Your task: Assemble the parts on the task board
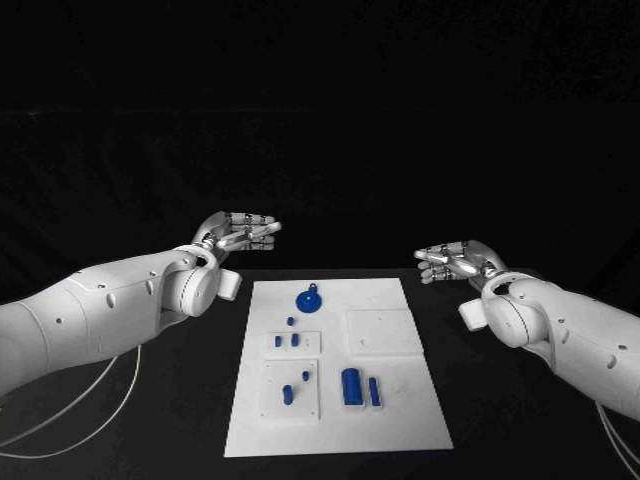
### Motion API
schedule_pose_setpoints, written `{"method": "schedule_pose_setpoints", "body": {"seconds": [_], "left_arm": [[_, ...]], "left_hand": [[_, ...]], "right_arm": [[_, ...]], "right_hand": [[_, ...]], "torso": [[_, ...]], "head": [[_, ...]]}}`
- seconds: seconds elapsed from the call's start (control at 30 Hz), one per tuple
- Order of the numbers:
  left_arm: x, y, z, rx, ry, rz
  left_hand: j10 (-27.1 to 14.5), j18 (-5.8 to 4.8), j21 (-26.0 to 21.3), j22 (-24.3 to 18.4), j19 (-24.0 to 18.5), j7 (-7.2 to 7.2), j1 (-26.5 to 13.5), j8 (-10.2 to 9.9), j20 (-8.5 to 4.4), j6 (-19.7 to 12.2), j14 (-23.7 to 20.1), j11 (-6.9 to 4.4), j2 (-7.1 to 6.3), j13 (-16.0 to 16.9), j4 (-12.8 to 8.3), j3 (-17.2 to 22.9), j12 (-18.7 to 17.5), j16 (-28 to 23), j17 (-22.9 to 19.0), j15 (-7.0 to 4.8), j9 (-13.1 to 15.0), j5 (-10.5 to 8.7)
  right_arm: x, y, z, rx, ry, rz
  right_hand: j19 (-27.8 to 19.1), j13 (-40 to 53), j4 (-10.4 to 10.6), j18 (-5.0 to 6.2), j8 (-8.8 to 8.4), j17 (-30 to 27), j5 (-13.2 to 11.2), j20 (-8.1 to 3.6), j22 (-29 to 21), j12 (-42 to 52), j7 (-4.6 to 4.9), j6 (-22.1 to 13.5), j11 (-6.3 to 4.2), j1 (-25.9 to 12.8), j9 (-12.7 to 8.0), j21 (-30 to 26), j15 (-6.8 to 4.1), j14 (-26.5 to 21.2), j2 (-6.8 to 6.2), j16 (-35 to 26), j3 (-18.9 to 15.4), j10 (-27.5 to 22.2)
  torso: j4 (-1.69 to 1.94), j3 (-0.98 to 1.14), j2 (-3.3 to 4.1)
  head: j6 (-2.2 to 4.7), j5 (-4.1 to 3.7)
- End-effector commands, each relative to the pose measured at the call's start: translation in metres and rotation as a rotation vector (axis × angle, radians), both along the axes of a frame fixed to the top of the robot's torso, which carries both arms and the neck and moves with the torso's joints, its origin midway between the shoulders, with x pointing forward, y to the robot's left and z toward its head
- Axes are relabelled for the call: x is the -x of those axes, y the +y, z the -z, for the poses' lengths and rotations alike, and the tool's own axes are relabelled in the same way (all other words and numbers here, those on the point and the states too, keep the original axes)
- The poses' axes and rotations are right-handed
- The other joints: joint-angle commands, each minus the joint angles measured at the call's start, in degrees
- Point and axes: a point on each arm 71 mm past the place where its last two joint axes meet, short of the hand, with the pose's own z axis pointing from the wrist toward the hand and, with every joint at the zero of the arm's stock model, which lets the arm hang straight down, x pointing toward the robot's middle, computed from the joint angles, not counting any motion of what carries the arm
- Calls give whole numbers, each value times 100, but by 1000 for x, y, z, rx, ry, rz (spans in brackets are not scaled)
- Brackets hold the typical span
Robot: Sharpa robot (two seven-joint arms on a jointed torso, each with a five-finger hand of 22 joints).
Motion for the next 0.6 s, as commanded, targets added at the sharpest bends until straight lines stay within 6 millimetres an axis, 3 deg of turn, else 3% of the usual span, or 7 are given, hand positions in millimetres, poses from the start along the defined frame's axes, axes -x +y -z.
{"method": "schedule_pose_setpoints", "body": {"seconds": [0.03,0.1,0.13,0.2,0.23,0.33,0.6], "left_arm": [[0,0,0,1,0,-2],[1,-1,1,3,0,-3],[2,-2,2,6,0,-4],[6,-6,4,15,0,-9],[8,-9,6,20,0,-12],[17,-18,11,40,0,-24],[65,-57,28,122,10,-87]], "left_hand": [[-1826,-444,-431,-427,-1738,-695,-2334,-382,-881,-5475,-1837,-635,406,-339,-376,280,-320,-376,-375,-691,-347,-465],[-2034,-444,-431,-427,-5750,-695,-2577,-382,-881,-5475,-2053,-635,406,-339,-376,280,-320,-376,-375,-691,-347,-465],[-6088,-444,-431,-427,-5750,-695,-2760,-382,-881,-5475,-6094,-635,406,-339,-376,280,-320,-376,-375,-691,-347,-465],[-6088,-444,-431,-427,-5750,-695,-3245,-382,-881,-5475,-6094,-635,406,-339,-376,280,-320,-376,-375,-691,-347,-465],[-6088,-444,-431,-427,-5750,-695,-3413,-382,-881,-5475,-6094,-635,406,-339,-376,280,-320,-376,-375,-691,-347,-465],[-6088,-444,-431,-427,-5750,-695,-7780,-382,-881,-5475,-6094,-635,406,-339,-376,280,-320,-376,-375,-691,-347,-465],[-6088,-444,-431,-427,-5750,-695,-7780,-382,-881,-5475,-6094,-635,406,-339,-376,280,-320,-376,-375,-691,-347,-465]], "right_arm": [[0,-1,0,-7,-2,3],[0,0,-1,-12,-5,3],[1,1,-1,-16,-9,4],[3,5,-3,-33,-21,6],[4,8,-4,-42,-28,7],[10,16,-7,-77,-52,14],[48,51,-15,-229,-110,69]], "right_hand": [[-2009,-1103,834,-578,-377,-2339,-1401,-429,-3155,-535,-729,-1758,-570,-2145,-938,-391,-498,-1960,-546,-1090,375,-2060],[-2309,-1103,834,-578,-377,-2339,-1401,-429,-3155,-535,-729,-5851,-570,-2374,-938,-391,-498,-2206,-546,-1090,375,-2327],[-6332,-1103,834,-578,-377,-2339,-1401,-429,-3155,-535,-729,-5851,-570,-2542,-938,-391,-498,-2355,-546,-1090,375,-2481],[-6332,-1103,834,-578,-377,-2339,-1401,-429,-3155,-535,-729,-5851,-570,-2987,-938,-391,-498,-6392,-546,-1090,375,-6680],[-6332,-1103,834,-578,-377,-2339,-1401,-429,-3155,-535,-729,-5851,-570,-7149,-938,-391,-498,-6392,-546,-1090,375,-6680],[-6332,-1103,834,-578,-377,-2339,-1401,-429,-3155,-535,-729,-5851,-570,-7149,-938,-391,-498,-6392,-546,-1090,375,-6680],[-6332,-1103,834,-578,-377,-2339,-1401,-429,-3155,-535,-729,-5851,-570,-7149,-938,-391,-498,-6392,-546,-1090,375,-6680]], "torso": [[2,2,-2],[18,2,-18],[33,2,-33],[95,1,-94],[129,1,-128],[241,1,-239],[333,1,-330]], "head": [[8,0],[12,-17],[16,-34],[33,-100],[42,-137],[72,-257],[97,-356]]}}
